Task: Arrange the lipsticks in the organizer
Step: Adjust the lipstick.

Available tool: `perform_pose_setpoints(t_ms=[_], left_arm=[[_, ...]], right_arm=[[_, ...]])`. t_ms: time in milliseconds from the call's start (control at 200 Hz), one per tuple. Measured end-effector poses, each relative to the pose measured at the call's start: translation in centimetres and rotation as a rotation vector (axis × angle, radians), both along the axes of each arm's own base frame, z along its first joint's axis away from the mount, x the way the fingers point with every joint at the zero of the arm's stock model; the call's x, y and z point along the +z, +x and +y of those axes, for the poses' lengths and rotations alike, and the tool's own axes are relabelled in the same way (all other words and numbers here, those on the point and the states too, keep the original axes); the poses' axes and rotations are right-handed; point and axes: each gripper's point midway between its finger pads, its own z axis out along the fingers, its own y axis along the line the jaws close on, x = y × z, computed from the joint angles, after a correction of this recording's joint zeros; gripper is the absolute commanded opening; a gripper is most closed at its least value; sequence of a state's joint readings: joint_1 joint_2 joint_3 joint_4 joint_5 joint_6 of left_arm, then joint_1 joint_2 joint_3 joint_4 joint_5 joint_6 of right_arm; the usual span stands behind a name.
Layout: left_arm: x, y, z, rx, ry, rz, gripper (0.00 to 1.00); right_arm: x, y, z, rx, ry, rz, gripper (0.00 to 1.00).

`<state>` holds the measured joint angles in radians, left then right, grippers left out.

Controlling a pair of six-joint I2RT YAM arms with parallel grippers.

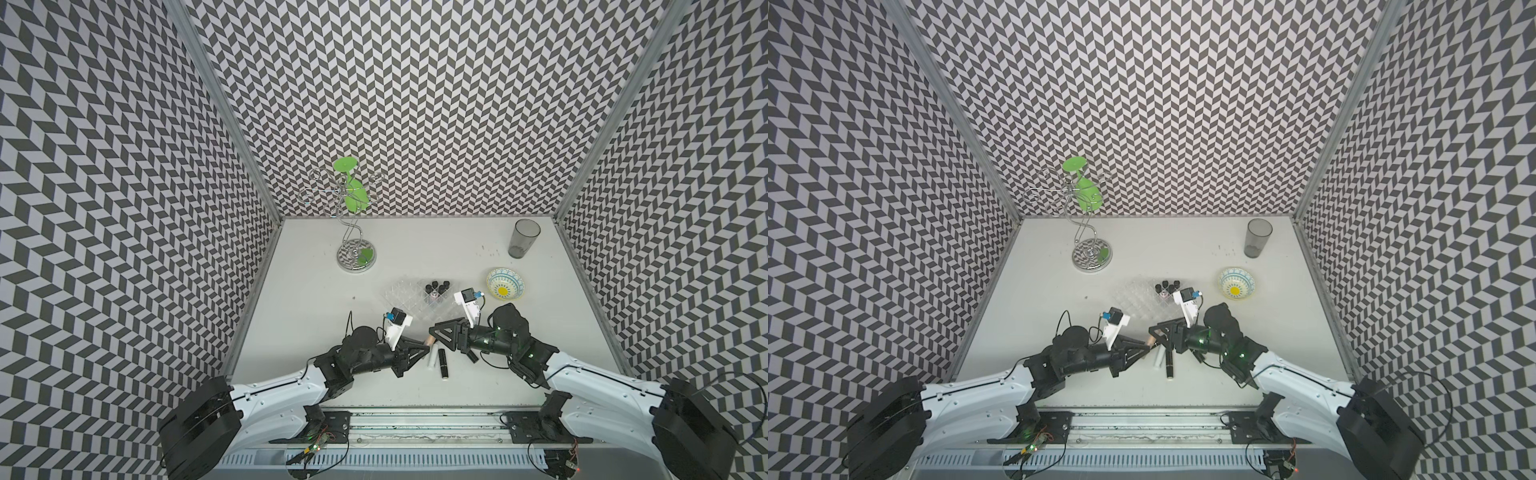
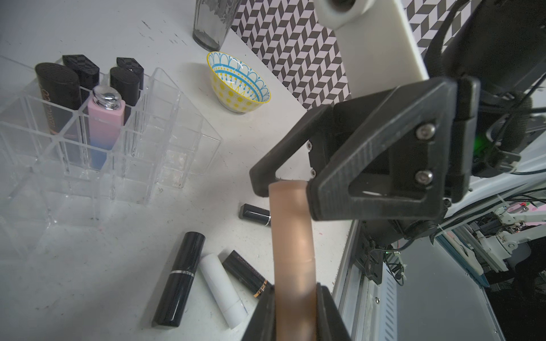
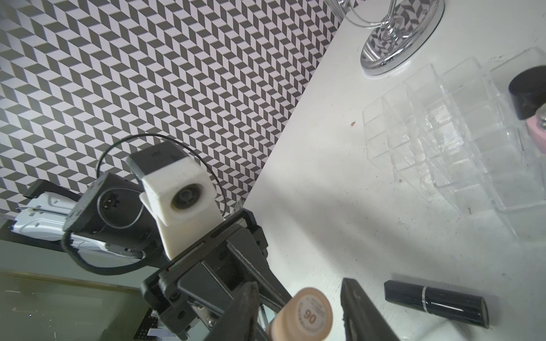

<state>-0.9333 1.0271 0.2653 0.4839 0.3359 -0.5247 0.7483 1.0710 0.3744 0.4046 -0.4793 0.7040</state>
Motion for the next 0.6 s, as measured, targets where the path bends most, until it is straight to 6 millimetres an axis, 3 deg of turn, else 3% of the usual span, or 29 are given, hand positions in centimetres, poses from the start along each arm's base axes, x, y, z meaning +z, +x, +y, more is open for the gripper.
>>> perform_pose_setpoints(t_ms=[285,351,421,486,511,596], left_arm=[[0.49,0.01,0.09,0.005,-0.010,-0.015,0.00],[0.40,0.02,0.10,0.005,-0.006,-0.015,0.13],[0.23,0.10,0.13,0.009,0.000,-0.014,0.15],[0.23,0.17,0.15,0.014,0.000,-0.015,0.27],[0.25,0.22,0.17,0.016,0.001,-0.018,0.36],[0.23,0.43,0.31,0.033,0.001,-0.014,0.81]], right_arm=[[0.30,-0.15,0.11,0.020,0.013,-0.008,0.31],[0.31,-0.12,0.13,0.021,0.013,-0.010,0.26],[0.34,-0.07,0.17,0.021,0.017,-0.008,0.23],[0.46,0.04,0.15,0.017,0.021,-0.010,0.21],[0.51,0.09,0.15,0.016,0.023,-0.013,0.21],[0.59,0.26,0.17,0.011,0.024,-0.024,0.19]])
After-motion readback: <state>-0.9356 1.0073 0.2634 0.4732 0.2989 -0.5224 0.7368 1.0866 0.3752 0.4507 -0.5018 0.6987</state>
